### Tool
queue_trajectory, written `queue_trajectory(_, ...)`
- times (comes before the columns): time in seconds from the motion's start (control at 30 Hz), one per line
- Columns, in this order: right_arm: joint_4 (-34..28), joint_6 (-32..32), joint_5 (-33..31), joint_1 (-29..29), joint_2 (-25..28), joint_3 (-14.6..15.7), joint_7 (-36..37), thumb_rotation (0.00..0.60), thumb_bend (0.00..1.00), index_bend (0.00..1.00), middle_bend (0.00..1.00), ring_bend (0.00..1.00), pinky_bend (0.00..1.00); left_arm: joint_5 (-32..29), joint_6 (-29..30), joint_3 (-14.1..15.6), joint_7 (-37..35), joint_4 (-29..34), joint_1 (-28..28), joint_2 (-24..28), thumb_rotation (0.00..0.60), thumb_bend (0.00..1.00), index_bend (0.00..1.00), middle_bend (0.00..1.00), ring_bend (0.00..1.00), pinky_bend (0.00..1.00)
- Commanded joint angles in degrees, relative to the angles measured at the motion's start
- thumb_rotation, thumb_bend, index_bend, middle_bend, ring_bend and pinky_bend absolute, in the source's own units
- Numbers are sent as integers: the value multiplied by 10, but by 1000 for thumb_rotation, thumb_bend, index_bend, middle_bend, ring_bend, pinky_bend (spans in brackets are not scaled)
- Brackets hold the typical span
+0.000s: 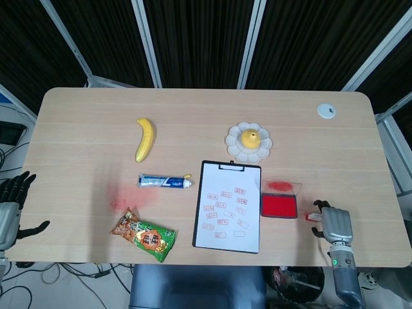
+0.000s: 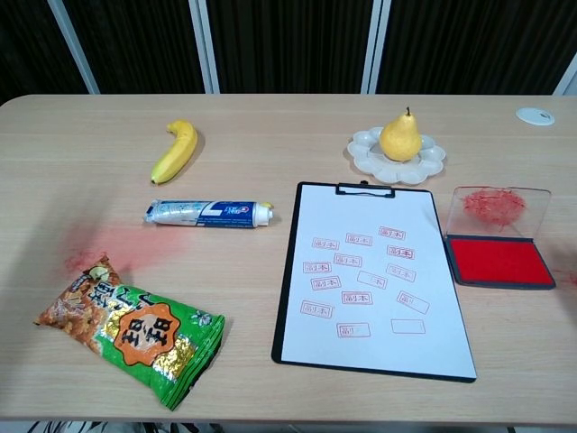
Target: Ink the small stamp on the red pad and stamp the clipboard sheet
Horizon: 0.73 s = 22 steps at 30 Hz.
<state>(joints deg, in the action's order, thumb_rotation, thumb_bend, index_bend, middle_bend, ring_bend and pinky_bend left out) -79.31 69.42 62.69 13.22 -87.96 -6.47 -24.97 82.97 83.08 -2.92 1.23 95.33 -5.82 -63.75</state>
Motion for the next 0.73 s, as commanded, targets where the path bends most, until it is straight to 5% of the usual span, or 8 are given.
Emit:
queue_trajectory(0.03, -22, 15, 13, -1, 13, 7, -19, 600, 150, 216, 243, 434, 704, 0, 0, 0, 0, 0, 0, 0, 600, 21, 0, 0, 0, 0)
queue_trajectory(0.13, -46, 38, 28, -4, 26, 9, -36, 600, 112, 162, 191, 350, 597, 1, 0, 0, -1, 0, 0, 1, 600, 21, 0, 0, 0, 0)
queue_trajectory(0.3, -110, 85, 59, -14, 58, 7, -50, 600, 68, 15, 38, 107, 269, 1, -1, 2, 5, -1, 0, 2, 600, 21, 0, 0, 0, 0)
queue_trajectory(0.47, -178, 144, 151, -37, 130, 30, -11, 600, 63, 0, 0, 2, 229, 0, -5, 4, 15, -1, 0, 7, 600, 21, 0, 0, 0, 0)
queue_trajectory(0.73, -190, 187, 215, -77, 209, 64, 74, 600, 8, 0, 0, 0, 214, 3, -11, 11, 40, 0, -1, 15, 600, 20, 0, 0, 0, 0)
